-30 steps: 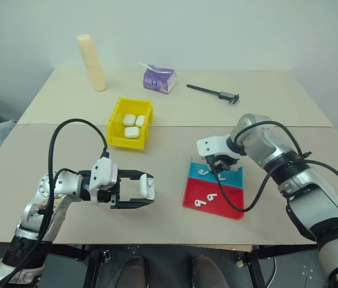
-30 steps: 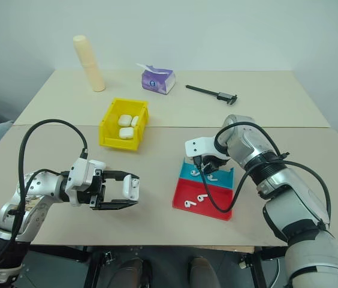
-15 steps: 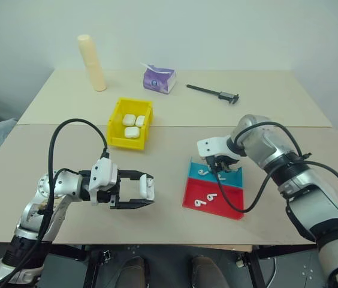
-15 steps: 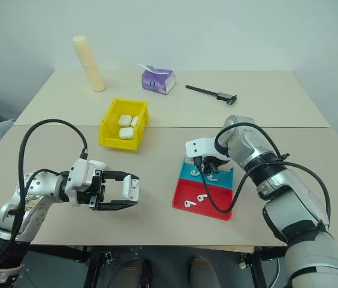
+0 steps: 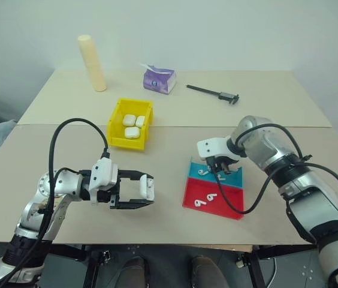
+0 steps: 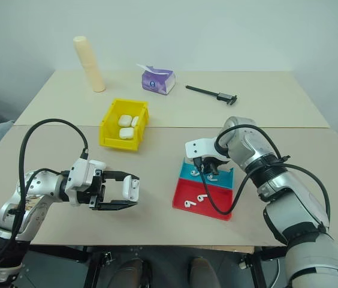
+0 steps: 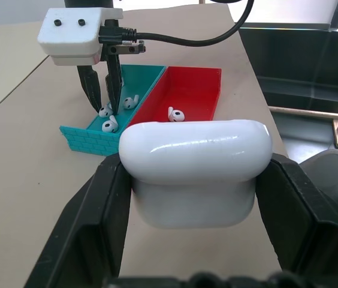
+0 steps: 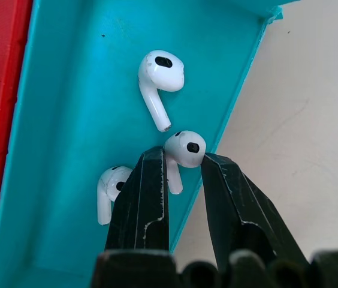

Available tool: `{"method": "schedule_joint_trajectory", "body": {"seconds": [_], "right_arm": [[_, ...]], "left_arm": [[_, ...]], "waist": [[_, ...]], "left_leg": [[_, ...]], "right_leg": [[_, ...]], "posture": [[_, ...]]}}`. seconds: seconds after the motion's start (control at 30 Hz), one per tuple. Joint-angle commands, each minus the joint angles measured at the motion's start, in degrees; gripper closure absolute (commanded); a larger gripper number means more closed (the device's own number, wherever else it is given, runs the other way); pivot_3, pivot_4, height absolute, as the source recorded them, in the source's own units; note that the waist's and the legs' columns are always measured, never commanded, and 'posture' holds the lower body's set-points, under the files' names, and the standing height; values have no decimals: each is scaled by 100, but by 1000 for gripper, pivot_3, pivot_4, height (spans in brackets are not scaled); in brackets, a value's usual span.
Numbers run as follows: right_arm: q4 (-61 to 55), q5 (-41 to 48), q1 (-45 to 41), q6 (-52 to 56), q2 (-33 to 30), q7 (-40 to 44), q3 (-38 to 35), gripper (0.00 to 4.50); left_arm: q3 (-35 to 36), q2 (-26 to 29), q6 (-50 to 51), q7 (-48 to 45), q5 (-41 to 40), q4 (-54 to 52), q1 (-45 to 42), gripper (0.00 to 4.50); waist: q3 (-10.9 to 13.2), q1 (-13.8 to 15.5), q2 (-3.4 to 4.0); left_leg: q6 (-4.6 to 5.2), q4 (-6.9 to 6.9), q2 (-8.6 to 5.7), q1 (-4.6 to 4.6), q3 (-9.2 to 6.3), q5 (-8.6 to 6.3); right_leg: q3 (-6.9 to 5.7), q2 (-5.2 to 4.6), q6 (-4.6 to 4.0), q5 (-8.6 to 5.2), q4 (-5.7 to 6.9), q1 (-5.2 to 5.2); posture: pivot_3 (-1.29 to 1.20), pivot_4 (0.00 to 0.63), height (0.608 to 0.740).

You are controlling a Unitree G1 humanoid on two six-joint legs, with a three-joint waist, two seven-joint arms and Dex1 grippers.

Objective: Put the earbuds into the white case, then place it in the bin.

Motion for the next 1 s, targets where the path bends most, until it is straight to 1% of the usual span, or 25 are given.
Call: {"method": "schedule_joint_trajectory", "body": {"seconds": [0.03, 0.17, 0.3, 0.4, 0.5, 0.57, 0.67, 0.73, 0.8, 0.87, 0.93, 1.0], "right_arm": [[-139, -31, 97, 32, -59, -16, -105, 3676], [-404, 112, 131, 197, -171, -13, -334, 3676], [-1121, 425, 214, 487, -481, -148, -955, 3676], [-2056, 836, 353, 1378, -739, -257, -1719, 3676], [-3080, 1411, 749, 1890, -935, -435, -2553, 3676], [-4039, 2009, 1206, 2296, -907, -624, -3398, 3676], [-5175, 3272, 1624, 3442, -388, -949, -4637, 3676], [-5781, 4241, 1875, 4087, 203, -1261, -5436, 3676], [-6298, 5087, 2165, 4440, 794, -1645, -5999, 3676], [-6653, 5804, 2439, 4665, 1367, -2128, -6345, 3676], [-6792, 6363, 2603, 4848, 1812, -2686, -6527, 3676], [-7029, 6600, 2947, 4614, 1919, -2914, -6407, 3676]], "left_arm": [[17, 20, -125, -6, -9, -80, -110, 1708], [45, 5, -123, -11, -57, -89, -138, 1708], [121, -86, 10, -23, -341, -172, -277, 1708], [134, -195, 203, -37, -670, -300, -392, 1708], [106, -215, 507, 21, -881, -418, -493, 1708], [99, -356, 654, 102, -1069, -426, -643, 1708], [42, -611, 775, 197, -1234, -394, -876, 1708], [-21, -796, 797, 241, -1266, -349, -1043, 1708], [-62, -975, 827, 292, -1292, -290, -1193, 1708], [-120, -1118, 810, 311, -1263, -191, -1362, 1708], [-168, -1232, 778, 304, -1211, -84, -1519, 1708], [-202, -1336, 732, 303, -1171, 22, -1652, 1708]], "waist": [[0, -2, 0], [0, 3, 0], [1, 12, 0], [1, 22, 0], [0, 30, 0], [0, 39, -1], [0, 36, -1], [0, 21, -2], [-1, 15, -2], [-1, 15, -2], [-1, 10, -2], [-1, 6, -2]], "left_leg": [[0, 0, 0, 0, 0, 0], [0, 0, 0, -1, 0, 0], [0, 0, -1, -9, 0, 0], [0, 0, -1, -13, -2, 0], [0, 0, -1, -17, -5, 0], [0, 0, -1, -13, -7, 0], [-2, 1, -2, -10, -14, 1], [-2, 1, -2, -3, -25, 1], [-2, 0, 0, 4, -39, 1], [-2, -3, -2, 8, -43, 1], [-2, -2, -3, 8, -43, 1], [-3, -2, -7, 9, -43, 2]], "right_leg": [[0, 0, 0, 0, 0, 0], [1, 0, 0, 0, 0, -1], [0, -1, 0, 0, 0, -6], [-1, -2, 0, 0, -2, -7], [-4, -2, 1, 0, -6, -6], [-6, -2, 1, 0, -5, -2], [-7, -2, 1, 0, -1, 3], [-3, 1, 2, 1, 1, 8], [-1, 5, 2, 1, 1, 14], [-2, 5, 2, 1, -3, 21], [-2, 4, 2, 1, -1, 21], [4, 1, 3, 2, 5, 16]], "posture": [[0, 150, 740], [0, 150, 740], [0, 150, 740], [0, 150, 740], [0, 150, 740], [0, 150, 740], [0, 150, 740], [0, 150, 740], [0, 150, 740], [0, 150, 740], [0, 150, 740], [0, 150, 740]]}}
